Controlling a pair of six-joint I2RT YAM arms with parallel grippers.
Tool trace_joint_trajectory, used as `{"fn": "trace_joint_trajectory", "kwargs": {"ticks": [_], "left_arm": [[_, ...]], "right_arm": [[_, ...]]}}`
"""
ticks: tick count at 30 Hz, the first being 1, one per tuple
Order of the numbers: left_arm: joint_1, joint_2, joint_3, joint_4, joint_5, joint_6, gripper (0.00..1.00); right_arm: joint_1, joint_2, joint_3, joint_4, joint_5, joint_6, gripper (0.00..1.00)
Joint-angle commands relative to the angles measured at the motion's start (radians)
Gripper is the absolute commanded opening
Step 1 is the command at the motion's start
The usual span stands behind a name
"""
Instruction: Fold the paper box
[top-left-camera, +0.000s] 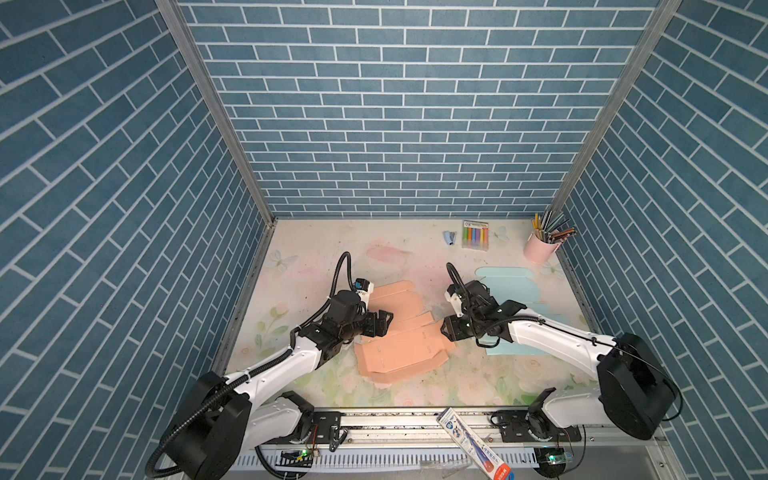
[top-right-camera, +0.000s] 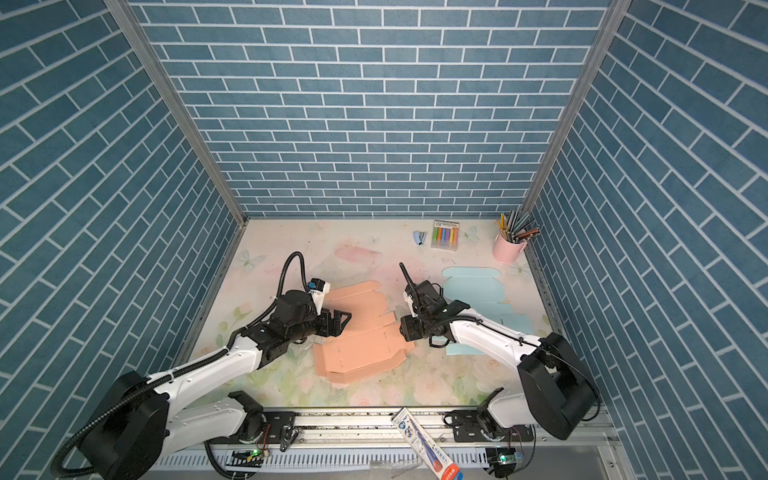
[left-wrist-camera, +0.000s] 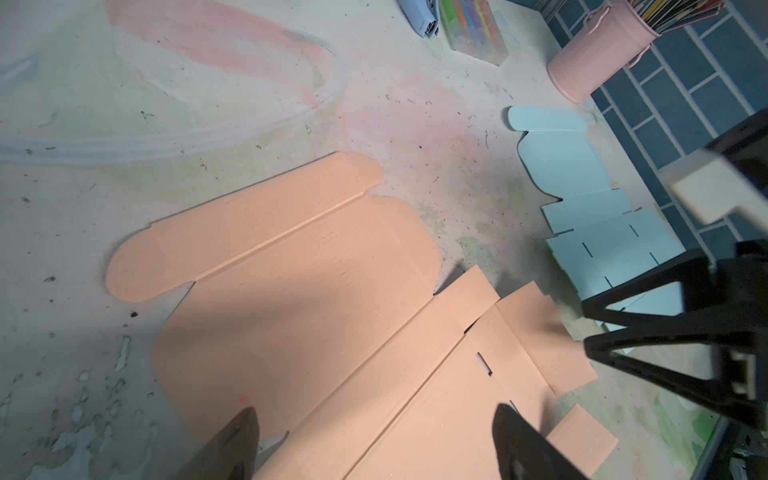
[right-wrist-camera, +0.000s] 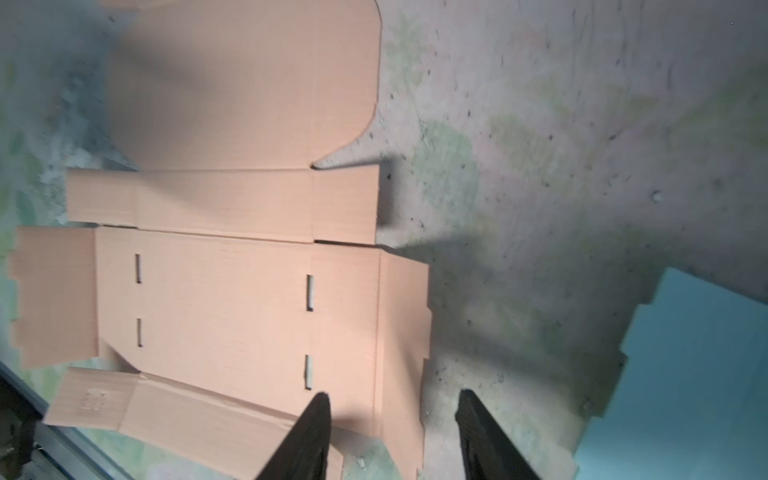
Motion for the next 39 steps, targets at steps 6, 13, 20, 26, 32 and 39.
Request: {"fn": "trace_joint_trajectory", "kwargs": {"ticks": [6,13,20,26,32,39], "left_arm": [[-0.007,-0.032,0.023,-0.013,-0.002,0.004,0.88],[-0.006,-0.032,0.057,-0.036,-0.01,0.009,0.88],[-0.006,-0.029,0.054,-0.03,-0.007,-0.009,0.88],[-0.005,-0.041,0.052,-0.044,-0.041,-0.017,0.88],[-0.004,-0.041,0.053,-0.047,-0.046,-0.022,0.88],[-0.004,-0.021,0.038,-0.035,-0.031,-0.026,0.87]], "right_arm": [[-0.024,0.065,-0.02,0.058,-0.012,-0.023,0.42],[-0.023,0.112,0.001,0.075,-0.03,-0.082,0.3],[-0.023,0.155,0.046,0.067,-0.058,-0.174,0.19],[-0.022,0.197,0.105,0.026,-0.046,-0.283,0.09],[-0.023,0.264,0.226,-0.021,0.065,-0.456,0.07],[-0.035,0.501,0.512,-0.088,0.037,-0.703,0.09]]}}
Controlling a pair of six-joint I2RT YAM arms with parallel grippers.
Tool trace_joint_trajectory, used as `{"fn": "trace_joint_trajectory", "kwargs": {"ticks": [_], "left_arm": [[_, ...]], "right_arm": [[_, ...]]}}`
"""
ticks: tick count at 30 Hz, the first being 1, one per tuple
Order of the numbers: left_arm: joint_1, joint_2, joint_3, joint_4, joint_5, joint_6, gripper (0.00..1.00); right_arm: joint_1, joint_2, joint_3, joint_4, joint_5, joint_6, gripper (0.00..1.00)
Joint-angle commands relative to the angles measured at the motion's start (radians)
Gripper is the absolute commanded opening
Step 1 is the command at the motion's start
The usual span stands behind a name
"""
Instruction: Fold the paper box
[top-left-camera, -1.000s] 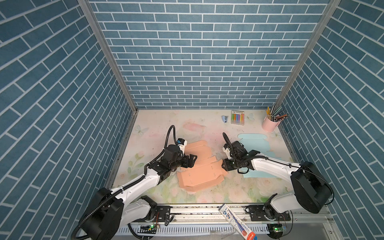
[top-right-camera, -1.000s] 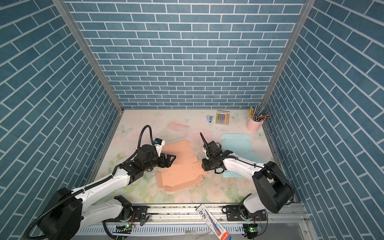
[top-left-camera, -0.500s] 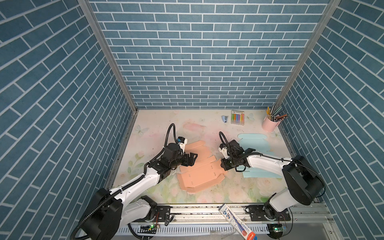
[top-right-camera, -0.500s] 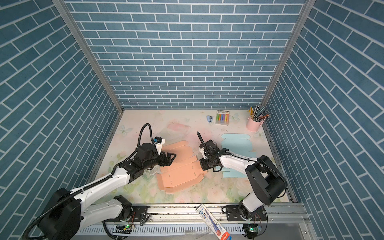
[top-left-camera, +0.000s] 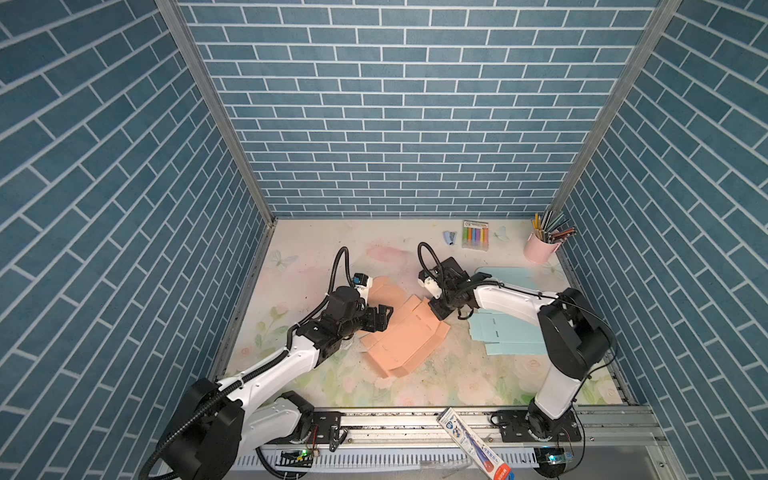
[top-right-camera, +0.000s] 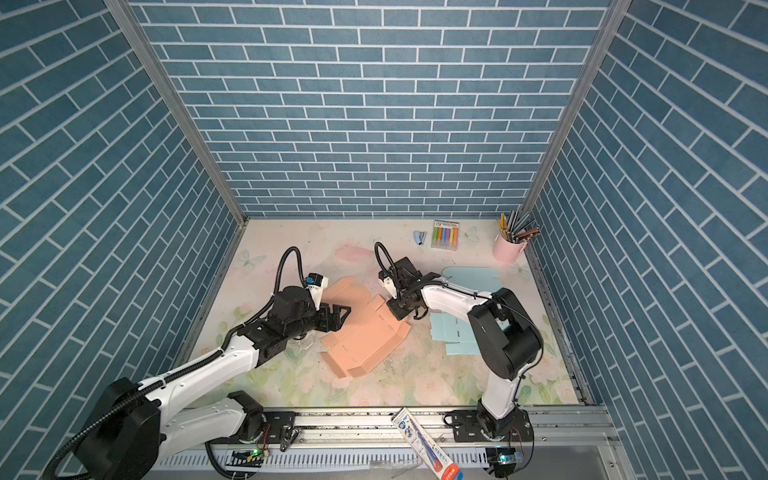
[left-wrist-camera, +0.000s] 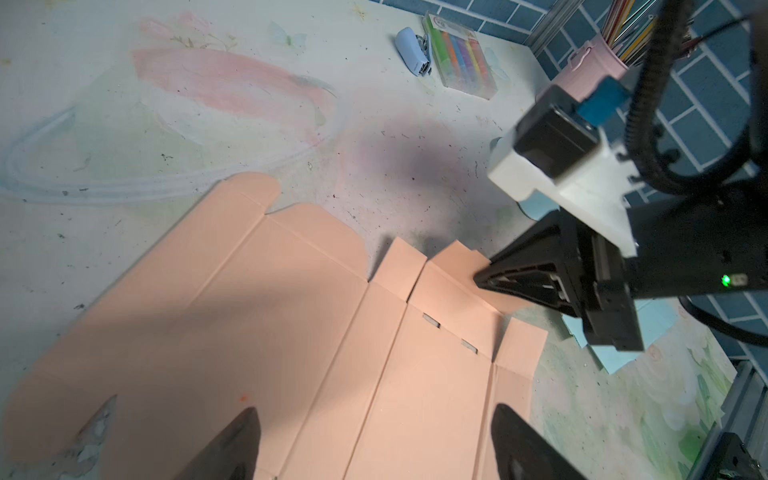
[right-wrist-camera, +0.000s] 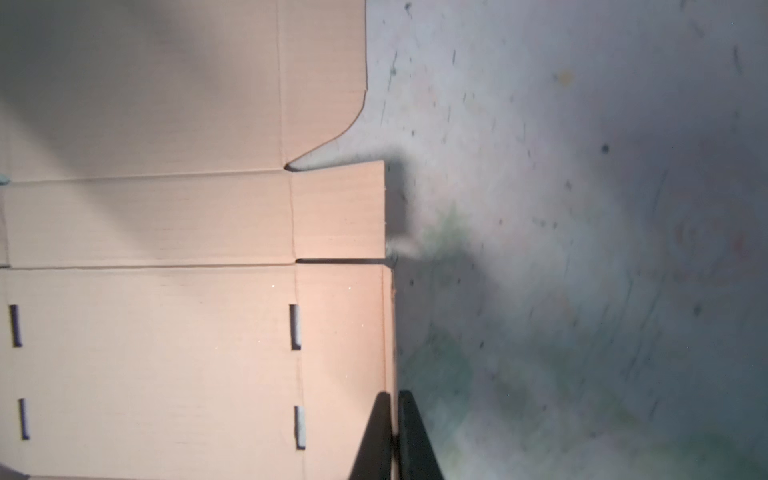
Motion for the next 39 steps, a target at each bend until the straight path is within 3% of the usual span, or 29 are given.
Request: {"fn": "trace_joint_trajectory", "kwargs": {"ticks": [1,5,9,11,13,16,21,30,39], "left_arm": [[-0.002,0.003,-0.008,0.007,0.002,-0.015,0.87],[-0.002,0.011,-0.037,0.01,0.002,-0.019,0.85],[-0.003,0.037,-0.052,0.016,0.004,-0.023,0.81],[-0.001,0.047,-0.053,0.016,0.005,-0.025,0.79],[-0.002,0.055,-0.056,0.022,0.006,-0.022,0.76],[-0.003,0.078,-0.059,0.032,0.019,-0.014,0.72],[-0.01,0.137,-0.058,0.032,0.048,-0.004,0.64],[-0.068,0.122,-0.102,0.01,0.04,-0.028,0.61],[-0.17,0.086,-0.147,0.04,0.025,-0.121,0.59]], "right_arm": [[-0.007,0.095,0.123,-0.079,0.006,-0.197,0.1],[-0.011,0.189,0.3,-0.147,0.042,-0.251,0.14],[-0.04,0.215,0.391,-0.17,0.028,-0.221,0.31],[-0.074,0.178,0.383,-0.151,0.001,-0.159,0.42],[-0.107,0.093,0.329,-0.112,-0.016,-0.08,0.6],[-0.113,-0.062,0.252,-0.094,0.004,0.067,0.7],[-0.104,-0.317,-0.022,0.024,-0.16,0.383,0.7],[-0.006,-0.54,-0.486,0.279,-0.217,0.761,0.7],[-0.006,-0.446,-0.618,0.578,-0.351,0.907,0.7]]}}
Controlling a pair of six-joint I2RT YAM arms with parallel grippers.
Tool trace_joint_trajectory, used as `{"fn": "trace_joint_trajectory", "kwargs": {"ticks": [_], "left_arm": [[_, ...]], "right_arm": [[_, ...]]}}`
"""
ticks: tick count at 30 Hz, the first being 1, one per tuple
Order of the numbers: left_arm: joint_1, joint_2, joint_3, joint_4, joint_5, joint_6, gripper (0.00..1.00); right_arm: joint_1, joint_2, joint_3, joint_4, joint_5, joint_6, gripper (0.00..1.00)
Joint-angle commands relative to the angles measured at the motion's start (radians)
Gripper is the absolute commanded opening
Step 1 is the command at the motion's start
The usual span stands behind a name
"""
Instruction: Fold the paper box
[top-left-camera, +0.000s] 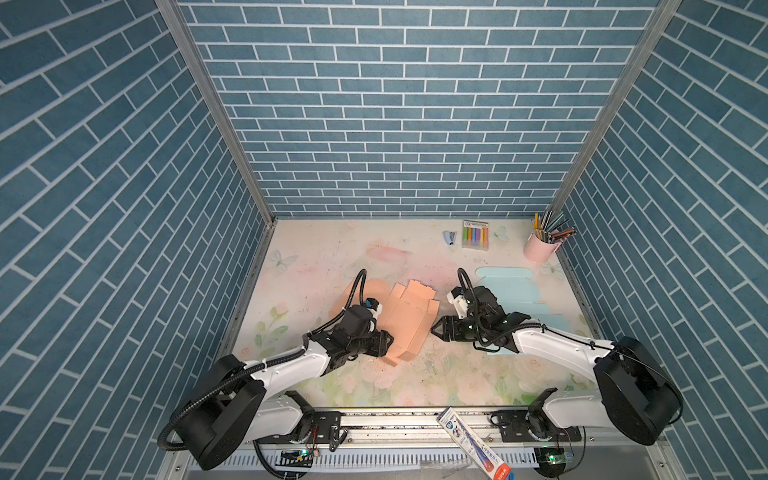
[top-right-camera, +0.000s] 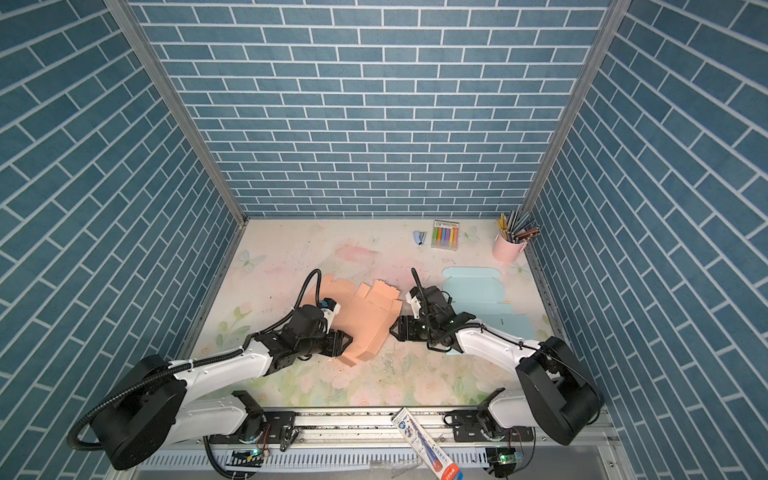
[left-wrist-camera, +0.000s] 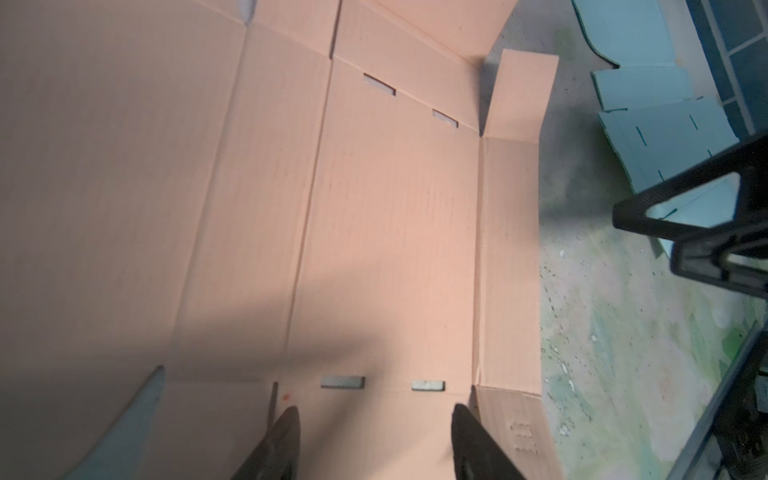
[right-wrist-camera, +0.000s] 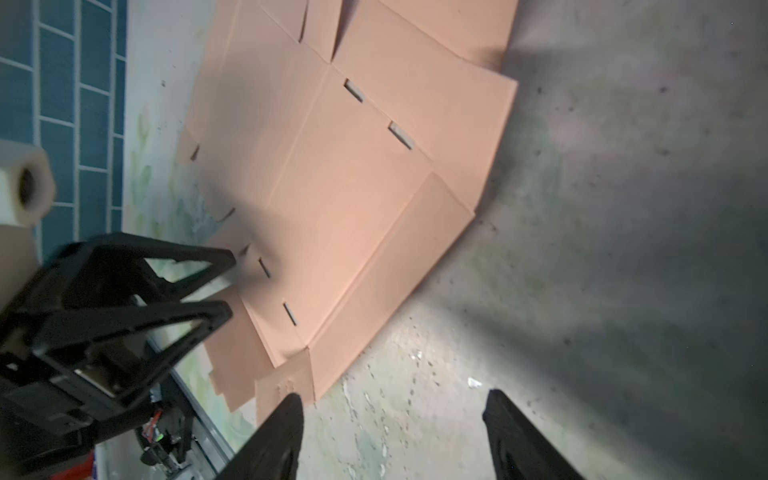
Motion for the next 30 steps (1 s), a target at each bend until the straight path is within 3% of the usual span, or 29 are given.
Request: {"fn": "trace_joint_trajectory", "kwargs": {"ticks": [1,7,17,30], "left_arm": [[-0.043,-0.03,-0.029,0.031,-0.018,-0.067,0.59],[-0.071,-0.02,-0.1,0.158,0.019,-0.154,0.57],[-0.129,0.042,-0.068,0.186,0.019,-0.162,0.57],[-0.151,0.049,-0.042,0.182,0.01,-0.167,0.57]], "right_arm": [[-0.003,0.042,-0.03,0.21,-0.076,0.129,0.7],[-0.029,0.114,-0.078,0.308,-0.087,0.153,0.68],[-0.042,0.242,-0.066,0.434,-0.123,0.176,0.63],[-0.036,0.366,-0.052,0.59,-0.148,0.256,0.24]]}}
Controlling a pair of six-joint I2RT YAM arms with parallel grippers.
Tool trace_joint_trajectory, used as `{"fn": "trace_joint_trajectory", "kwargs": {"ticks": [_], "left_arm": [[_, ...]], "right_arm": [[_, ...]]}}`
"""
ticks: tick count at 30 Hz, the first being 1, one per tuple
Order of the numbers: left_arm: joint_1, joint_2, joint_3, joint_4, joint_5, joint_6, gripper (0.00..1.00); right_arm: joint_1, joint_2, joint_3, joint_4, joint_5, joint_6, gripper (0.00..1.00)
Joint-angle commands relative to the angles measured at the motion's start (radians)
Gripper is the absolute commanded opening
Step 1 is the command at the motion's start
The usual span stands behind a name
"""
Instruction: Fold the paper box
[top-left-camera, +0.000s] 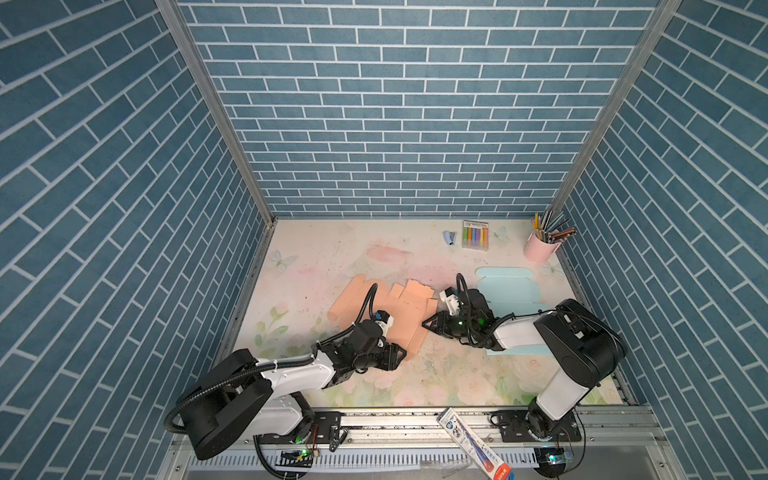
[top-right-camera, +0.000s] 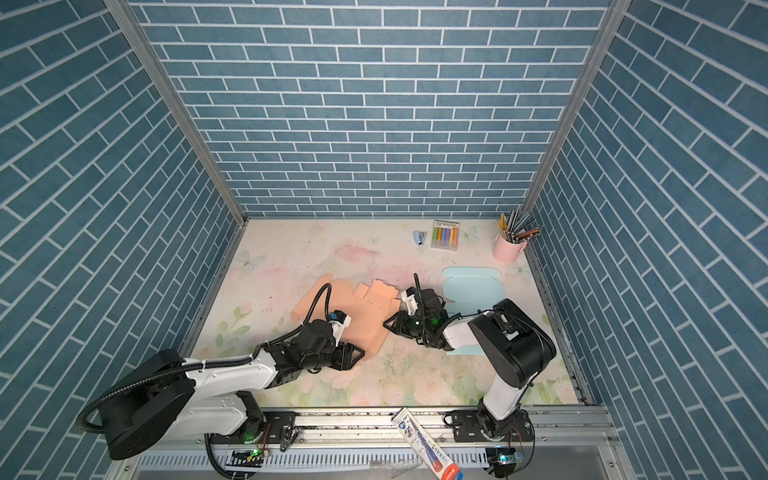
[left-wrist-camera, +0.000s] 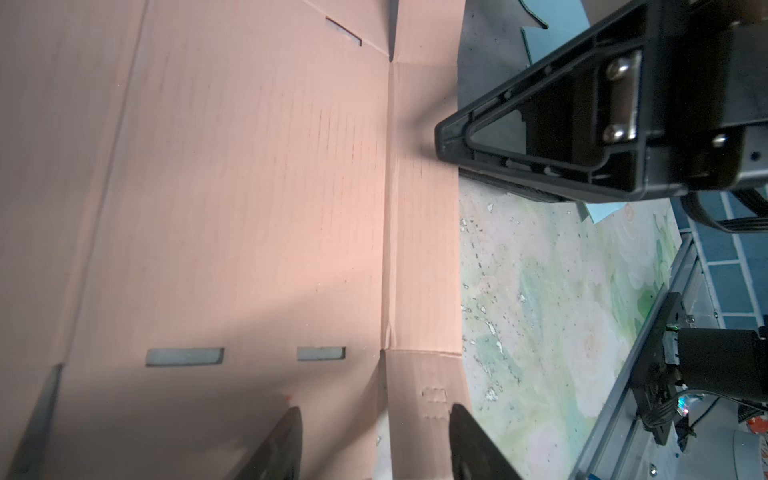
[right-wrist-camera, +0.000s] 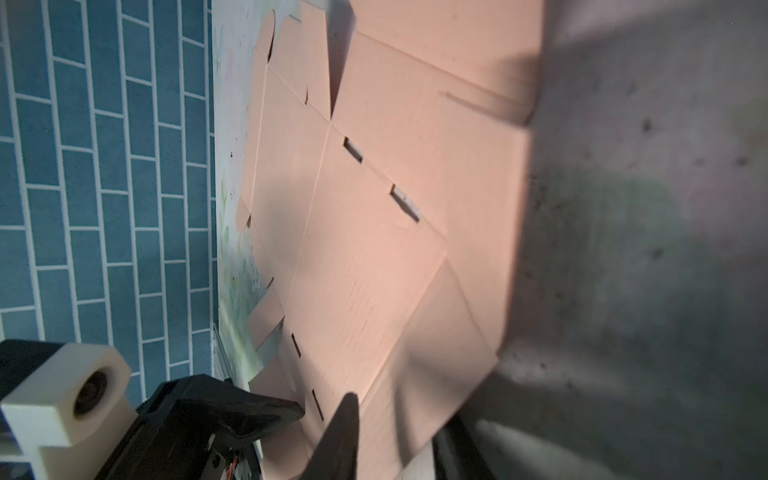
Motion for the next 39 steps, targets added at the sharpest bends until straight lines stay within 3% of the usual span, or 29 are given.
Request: {"fn": "trace_joint_trajectory", "kwargs": {"ticks": [1,10,16,21,29,34,39], "left_arm": [[-0.007,-0.001,0.03,-0.011,-0.005,-0.008,0.57],[0.008,-0.141,0.024,-0.071,-0.027,0.006,0.57],[0.123,-0.189,-0.011,-0.047,0.032,0.02,0.57],[0.192,-0.203,-0.006,-0.051,0.033,0.048,0.57],[0.23,-0.184,-0.007,-0.034,0.037,0.066,0.57],[0.231,-0.17,0.007,-0.044,0.03,0.08,0.57],[0.231,-0.163,0.017,-0.031,0.03,0.074,0.57]], "right_arm": [[0.004,0.031,0.016,0.036,-0.006,0.032,0.2],[-0.058,0.007,0.103,-0.185,0.013,-0.133,0.05],[-0.121,0.134,0.37,-0.56,-0.008,-0.446,0.07],[-0.14,0.2,0.515,-0.717,0.041,-0.556,0.13],[-0.153,0.095,0.433,-0.608,0.035,-0.44,0.45],[-0.131,0.012,0.261,-0.389,0.007,-0.247,0.49],[-0.091,0.023,0.21,-0.305,0.046,-0.176,0.49]]}}
